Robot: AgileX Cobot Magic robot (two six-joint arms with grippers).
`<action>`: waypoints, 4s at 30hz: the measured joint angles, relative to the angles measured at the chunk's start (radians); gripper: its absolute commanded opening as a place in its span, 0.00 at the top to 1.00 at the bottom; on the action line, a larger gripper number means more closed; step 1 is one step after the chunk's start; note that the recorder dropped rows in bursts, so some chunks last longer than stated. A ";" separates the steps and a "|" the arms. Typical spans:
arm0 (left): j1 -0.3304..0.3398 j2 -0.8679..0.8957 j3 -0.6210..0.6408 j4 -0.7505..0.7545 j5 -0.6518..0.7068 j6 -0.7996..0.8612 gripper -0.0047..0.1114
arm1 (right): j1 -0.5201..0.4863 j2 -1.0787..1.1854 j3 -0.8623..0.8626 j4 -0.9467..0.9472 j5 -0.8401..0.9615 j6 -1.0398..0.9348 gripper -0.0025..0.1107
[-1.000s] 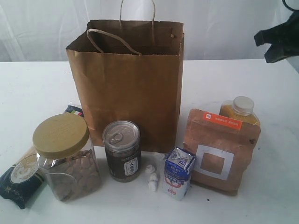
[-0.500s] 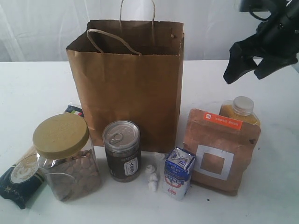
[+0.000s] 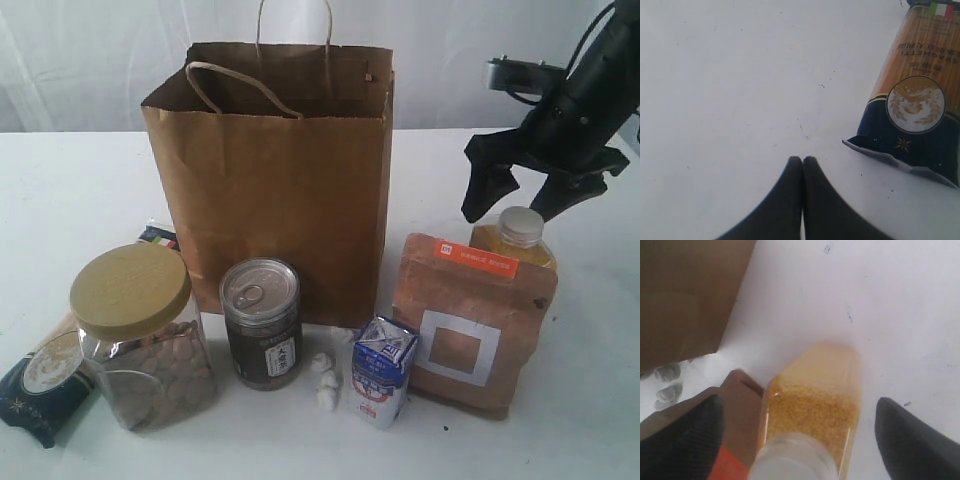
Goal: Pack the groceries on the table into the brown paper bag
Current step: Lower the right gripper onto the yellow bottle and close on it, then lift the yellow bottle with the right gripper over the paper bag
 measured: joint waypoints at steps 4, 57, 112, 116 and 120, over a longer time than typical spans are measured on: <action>0.000 0.000 0.000 0.000 0.000 0.000 0.96 | 0.012 0.039 0.000 0.000 0.000 0.007 0.30; 0.000 0.000 0.000 0.000 0.000 0.000 0.96 | 0.072 0.001 -0.026 -0.163 0.006 0.051 0.98; 0.000 0.000 0.000 0.000 0.000 0.000 0.96 | 0.253 0.016 -0.583 0.438 -0.107 -0.253 0.98; 0.000 0.000 0.000 0.000 0.000 0.000 0.96 | 0.251 0.054 -0.574 0.317 -0.039 -0.222 0.98; 0.000 0.000 0.000 0.000 0.000 0.000 0.96 | 0.253 0.097 -0.574 0.347 -0.055 -0.220 0.98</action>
